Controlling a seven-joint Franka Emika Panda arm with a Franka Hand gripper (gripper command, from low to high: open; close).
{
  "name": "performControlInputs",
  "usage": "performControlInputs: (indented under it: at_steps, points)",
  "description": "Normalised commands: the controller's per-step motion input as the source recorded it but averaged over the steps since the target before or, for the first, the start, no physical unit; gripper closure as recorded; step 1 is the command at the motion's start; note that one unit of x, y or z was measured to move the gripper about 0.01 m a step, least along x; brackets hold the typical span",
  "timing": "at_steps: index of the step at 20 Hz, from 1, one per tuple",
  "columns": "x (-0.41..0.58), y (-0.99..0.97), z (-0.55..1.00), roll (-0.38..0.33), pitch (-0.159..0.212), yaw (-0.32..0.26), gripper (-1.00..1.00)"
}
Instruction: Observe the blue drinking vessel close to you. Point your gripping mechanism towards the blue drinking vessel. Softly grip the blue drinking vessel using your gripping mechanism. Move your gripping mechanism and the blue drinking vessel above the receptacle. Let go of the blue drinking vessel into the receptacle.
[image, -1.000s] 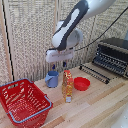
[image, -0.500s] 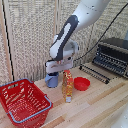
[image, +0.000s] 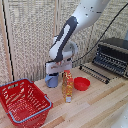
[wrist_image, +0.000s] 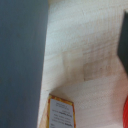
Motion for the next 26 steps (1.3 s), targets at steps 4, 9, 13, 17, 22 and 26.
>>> performControlInputs:
  at_steps: [4,9,13,17,22,26]
  points:
    - [0.0,-0.02,0.06,0.0,-0.049,-0.01,1.0]
    - [0.034,-0.01,0.25,0.044,-0.067,-0.039,1.0]
    - [0.078,-0.03,0.65,0.135,-0.01,-0.008,1.0]
    - [0.123,-0.06,0.88,0.107,0.025,0.0,1.0]
    - [0.326,-0.02,1.0,0.02,0.042,0.021,1.0]
    - [0.315,0.28,1.0,0.017,0.081,0.058,1.0]
